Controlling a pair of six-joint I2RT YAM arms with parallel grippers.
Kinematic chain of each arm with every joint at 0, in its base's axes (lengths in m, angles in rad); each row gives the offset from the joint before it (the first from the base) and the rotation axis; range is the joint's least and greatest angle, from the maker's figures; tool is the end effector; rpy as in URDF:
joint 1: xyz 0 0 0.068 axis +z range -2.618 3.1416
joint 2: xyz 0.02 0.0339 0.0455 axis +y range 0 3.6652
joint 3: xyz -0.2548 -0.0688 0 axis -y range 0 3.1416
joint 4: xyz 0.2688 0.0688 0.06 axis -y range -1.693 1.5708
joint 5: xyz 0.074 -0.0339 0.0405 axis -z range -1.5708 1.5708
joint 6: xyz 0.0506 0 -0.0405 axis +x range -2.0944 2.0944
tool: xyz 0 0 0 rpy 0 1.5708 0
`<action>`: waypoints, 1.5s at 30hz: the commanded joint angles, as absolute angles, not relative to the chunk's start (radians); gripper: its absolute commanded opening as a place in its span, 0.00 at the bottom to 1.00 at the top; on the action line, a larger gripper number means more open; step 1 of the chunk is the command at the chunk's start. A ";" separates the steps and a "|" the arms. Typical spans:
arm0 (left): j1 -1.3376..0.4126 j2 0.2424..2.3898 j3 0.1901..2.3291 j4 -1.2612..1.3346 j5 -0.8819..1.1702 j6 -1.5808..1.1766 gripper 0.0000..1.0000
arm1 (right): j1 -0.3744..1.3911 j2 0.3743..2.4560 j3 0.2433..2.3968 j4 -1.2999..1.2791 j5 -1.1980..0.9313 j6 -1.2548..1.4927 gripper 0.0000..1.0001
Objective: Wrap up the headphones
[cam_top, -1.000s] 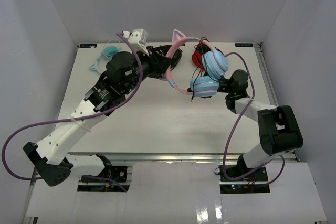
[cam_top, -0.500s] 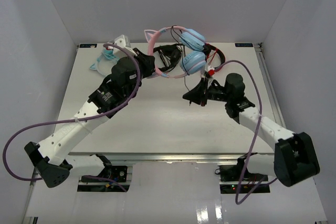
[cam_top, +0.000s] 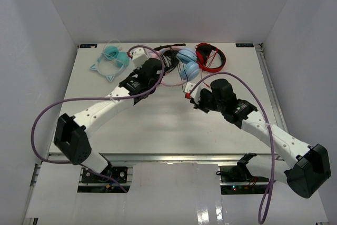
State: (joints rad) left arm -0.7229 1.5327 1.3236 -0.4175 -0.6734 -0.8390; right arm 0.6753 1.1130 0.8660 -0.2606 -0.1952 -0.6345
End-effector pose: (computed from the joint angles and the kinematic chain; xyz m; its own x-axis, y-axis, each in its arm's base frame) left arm 0.3041 -0.2262 0.3044 -0.3967 -0.4255 -0.8133 -0.2347 0.9036 -0.3583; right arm 0.2208 0.1894 0.2744 0.1364 -0.6358 -0.7597 -0.8253 0.3512 -0.4421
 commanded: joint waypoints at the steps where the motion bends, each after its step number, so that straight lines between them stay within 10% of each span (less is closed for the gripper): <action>1: -0.762 1.618 1.360 -0.451 -0.508 -0.743 0.00 | 0.735 1.147 0.994 -0.426 0.032 -0.845 0.08; 19: -0.832 1.598 1.112 -0.342 -0.101 -0.585 0.00 | 0.792 1.231 0.806 -0.224 0.002 -0.973 0.08; 30: -0.771 1.561 0.975 -0.302 -0.120 -0.637 0.00 | 0.788 1.210 0.785 -0.247 -0.069 -0.980 0.57; 45: -0.730 1.471 0.885 -0.292 -0.053 -0.603 0.00 | 0.668 1.230 0.890 -0.244 -0.164 -0.801 0.89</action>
